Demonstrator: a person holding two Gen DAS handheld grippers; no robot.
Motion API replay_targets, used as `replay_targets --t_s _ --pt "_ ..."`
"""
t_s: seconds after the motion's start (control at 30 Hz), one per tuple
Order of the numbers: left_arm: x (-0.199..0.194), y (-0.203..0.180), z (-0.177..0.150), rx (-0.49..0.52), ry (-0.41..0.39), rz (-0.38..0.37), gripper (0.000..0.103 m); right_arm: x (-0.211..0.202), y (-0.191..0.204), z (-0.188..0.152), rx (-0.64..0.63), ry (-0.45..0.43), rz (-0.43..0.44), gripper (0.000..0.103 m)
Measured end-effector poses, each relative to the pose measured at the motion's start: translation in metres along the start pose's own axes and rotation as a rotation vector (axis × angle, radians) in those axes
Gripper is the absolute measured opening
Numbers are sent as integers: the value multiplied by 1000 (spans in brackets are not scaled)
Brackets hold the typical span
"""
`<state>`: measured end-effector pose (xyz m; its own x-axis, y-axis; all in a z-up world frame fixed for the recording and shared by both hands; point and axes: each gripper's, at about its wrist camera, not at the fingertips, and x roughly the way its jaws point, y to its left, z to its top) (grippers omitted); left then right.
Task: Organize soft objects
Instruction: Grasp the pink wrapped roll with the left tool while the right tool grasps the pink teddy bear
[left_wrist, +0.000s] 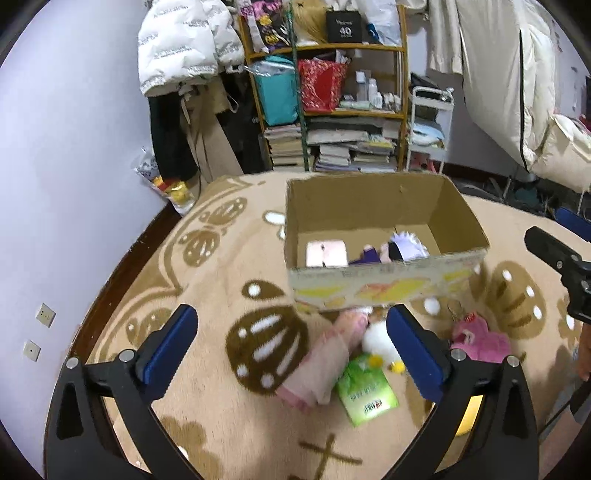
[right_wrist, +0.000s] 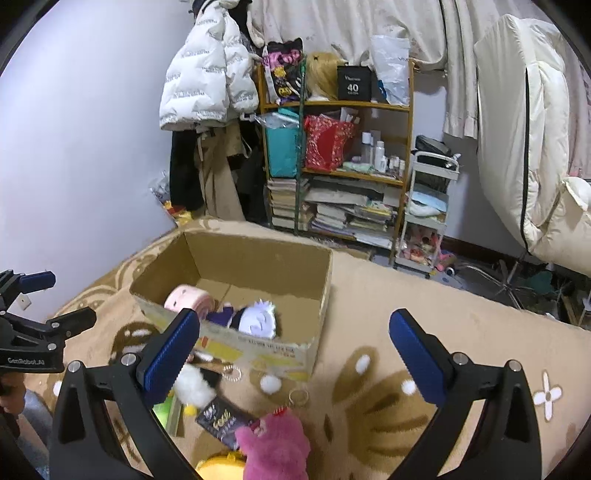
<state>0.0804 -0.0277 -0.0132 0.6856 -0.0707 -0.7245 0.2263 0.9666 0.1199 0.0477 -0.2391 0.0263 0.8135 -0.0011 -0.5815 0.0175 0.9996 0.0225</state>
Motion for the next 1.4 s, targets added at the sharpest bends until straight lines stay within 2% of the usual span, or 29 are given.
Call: replay_targets --t_s 0.27,0.57,0.73,1.03,1.4 --pt "11 -12 -10 26 61 -22 101 2 -1 -28 24 128 13 103" --pt "48 -26 -24 45 169 -31 101 22 -1 -45 44 196 6 103" --pt "68 -28 -34 55 225 -12 101 40 -3 -54 72 249 7 103" --pt "103 -22 -38 12 313 -17 101 69 -6 -71 116 341 8 103" --pt "127 -17 -38 -43 380 -41 101 87 -7 -81 114 400 -17 101"
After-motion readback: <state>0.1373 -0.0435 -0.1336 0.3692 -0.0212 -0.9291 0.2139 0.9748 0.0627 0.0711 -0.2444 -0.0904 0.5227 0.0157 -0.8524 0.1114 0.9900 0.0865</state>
